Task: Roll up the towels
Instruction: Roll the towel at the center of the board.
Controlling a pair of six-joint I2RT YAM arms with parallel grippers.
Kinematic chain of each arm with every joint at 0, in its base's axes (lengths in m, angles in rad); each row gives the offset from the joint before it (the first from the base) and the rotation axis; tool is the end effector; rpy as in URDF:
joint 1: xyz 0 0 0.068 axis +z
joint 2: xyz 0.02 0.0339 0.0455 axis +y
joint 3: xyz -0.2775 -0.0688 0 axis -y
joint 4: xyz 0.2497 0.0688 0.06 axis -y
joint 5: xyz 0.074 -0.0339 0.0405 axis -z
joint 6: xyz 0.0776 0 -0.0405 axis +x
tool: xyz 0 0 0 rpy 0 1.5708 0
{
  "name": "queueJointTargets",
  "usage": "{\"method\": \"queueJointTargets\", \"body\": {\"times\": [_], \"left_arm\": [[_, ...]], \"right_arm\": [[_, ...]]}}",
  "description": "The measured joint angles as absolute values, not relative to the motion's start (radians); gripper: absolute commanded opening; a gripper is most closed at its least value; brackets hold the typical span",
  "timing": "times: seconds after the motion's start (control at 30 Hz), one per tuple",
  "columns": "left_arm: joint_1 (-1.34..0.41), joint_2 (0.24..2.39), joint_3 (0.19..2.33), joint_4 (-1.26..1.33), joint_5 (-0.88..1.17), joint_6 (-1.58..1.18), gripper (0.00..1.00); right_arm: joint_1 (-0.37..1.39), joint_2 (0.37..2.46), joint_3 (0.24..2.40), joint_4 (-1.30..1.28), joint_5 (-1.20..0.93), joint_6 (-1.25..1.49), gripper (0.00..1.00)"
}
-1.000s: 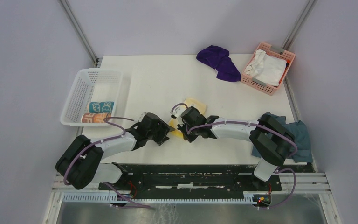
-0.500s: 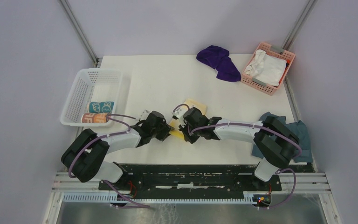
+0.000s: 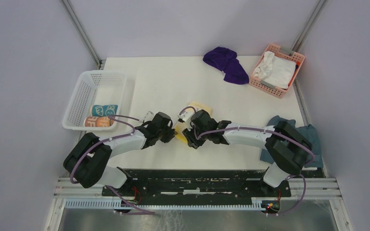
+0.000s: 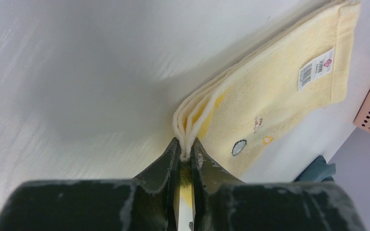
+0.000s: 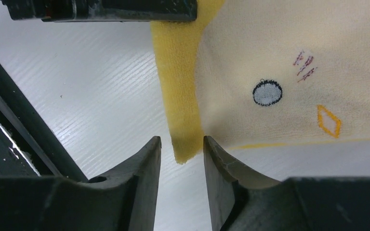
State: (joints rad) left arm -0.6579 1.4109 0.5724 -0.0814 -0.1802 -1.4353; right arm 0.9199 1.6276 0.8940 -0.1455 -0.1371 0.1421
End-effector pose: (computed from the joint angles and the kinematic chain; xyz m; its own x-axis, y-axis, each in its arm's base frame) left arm 0.2289 -0.1593 0.1223 -0.5959 -0.7714 -0.2231 -0.5541 0.5961 -0.5811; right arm 0.2083 0.2909 0.1517 -0.5810 -0.5313 -0.6165 -0.7663 0.6123 0.1945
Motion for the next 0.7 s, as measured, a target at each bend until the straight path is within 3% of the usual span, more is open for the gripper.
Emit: {"method": "queueJointTargets", "body": {"times": [0.13,0.4,0.57,0.7], "left_arm": [[-0.658,1.411,0.584,-0.081,-0.171,-1.435,0.13],[-0.658,1.411,0.584,-0.099,-0.153,-1.435,0.13],[-0.658,1.411,0.584,-0.103,-0.146,-1.435,0.13],[-0.657,1.411,0.584,-0.102,-0.139,-1.436,0.15]], "right_arm": [[0.921,1.628,0.894,-0.125,-0.144,0.125,0.56],[0.945,1.671,0.907,-0.062,-0.112,0.105,0.57],[0.959,1.718,0.907,-0.057,-0.086,0.089,0.52],[0.967,1.727,0.907,-0.048,-0.05,0.081,0.38]]}}
